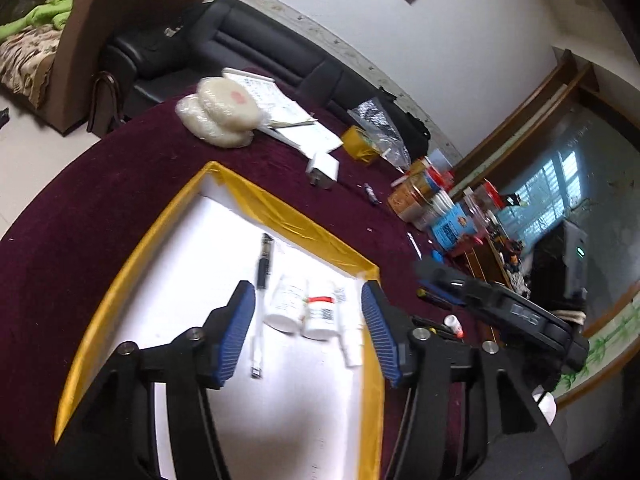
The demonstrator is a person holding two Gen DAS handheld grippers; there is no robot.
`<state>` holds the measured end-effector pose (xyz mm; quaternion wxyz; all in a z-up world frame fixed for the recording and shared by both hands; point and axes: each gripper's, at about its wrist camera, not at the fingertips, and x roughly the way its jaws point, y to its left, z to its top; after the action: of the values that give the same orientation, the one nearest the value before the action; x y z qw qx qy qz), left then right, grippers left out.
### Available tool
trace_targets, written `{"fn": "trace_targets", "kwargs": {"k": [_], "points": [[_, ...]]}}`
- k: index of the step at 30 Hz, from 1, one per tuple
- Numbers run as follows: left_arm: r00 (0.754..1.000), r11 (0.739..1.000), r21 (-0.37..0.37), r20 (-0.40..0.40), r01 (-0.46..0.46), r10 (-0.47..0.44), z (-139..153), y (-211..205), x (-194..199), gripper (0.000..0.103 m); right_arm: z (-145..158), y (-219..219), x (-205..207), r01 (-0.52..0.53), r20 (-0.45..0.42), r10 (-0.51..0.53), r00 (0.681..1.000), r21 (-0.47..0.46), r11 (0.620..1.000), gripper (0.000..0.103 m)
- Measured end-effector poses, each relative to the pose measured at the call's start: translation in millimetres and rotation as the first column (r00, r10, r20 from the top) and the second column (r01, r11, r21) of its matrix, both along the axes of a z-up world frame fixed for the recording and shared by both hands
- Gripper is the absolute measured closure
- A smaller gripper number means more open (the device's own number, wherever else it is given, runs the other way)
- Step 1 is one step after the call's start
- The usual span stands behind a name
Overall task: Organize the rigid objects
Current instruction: 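Release the green-label pill bottle in the box and withdraw the right gripper, then grasp a black marker from the marker pile with the left gripper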
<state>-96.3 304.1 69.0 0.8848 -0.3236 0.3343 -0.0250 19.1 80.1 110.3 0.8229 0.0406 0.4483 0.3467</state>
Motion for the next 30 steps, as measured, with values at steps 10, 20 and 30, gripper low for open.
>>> {"fn": "trace_targets", "kwargs": {"k": [10,20,30], "points": [[0.964,0.96,0.089,-0.04,0.266,-0.263,11,-127,22,0.042,-8,-217,-1,0.402,0.074,-0.406,0.911,0.061,0.914,0.037],[0.889,0.82,0.346,-0.128,0.456,-0.44,-8,-259,74,0.042,-67,-361,6,0.646,-0.049,-0.65,0.758,0.192,0.739,0.037],[0.792,0.5,0.65,-0.279,0.572,-0.544,-50,-315,149,0.043,-87,-377,7,0.625,-0.097,-0.623,0.776,0.25,0.739,0.037]]}}
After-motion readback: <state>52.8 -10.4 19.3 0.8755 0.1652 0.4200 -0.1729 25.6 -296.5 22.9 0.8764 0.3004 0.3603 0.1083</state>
